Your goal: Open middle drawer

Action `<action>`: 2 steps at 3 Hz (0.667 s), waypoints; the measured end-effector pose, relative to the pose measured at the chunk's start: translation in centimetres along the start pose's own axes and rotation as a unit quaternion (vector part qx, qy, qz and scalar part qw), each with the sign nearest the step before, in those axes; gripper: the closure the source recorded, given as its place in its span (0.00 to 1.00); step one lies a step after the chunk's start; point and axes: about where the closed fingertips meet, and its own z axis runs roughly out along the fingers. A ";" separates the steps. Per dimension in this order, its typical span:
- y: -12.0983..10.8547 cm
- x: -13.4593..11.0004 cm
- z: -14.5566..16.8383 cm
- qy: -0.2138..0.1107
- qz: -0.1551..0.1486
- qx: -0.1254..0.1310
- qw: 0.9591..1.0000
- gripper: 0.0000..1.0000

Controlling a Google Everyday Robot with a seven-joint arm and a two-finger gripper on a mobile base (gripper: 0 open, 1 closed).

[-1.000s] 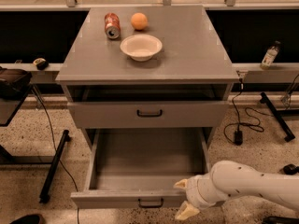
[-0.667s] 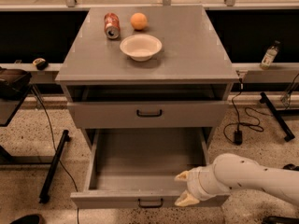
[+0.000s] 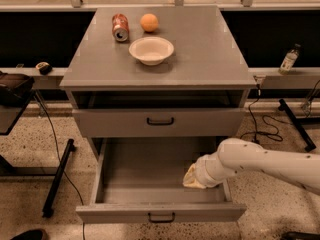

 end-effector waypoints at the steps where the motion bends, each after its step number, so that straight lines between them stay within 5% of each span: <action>1: -1.2 0.9 4.1 0.015 0.004 -0.029 0.999 1.00; 2: 0.1 1.6 8.0 0.038 0.005 -0.071 0.997 1.00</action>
Offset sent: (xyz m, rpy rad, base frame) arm 0.0047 0.0358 -0.1260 -0.1509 0.2465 0.0776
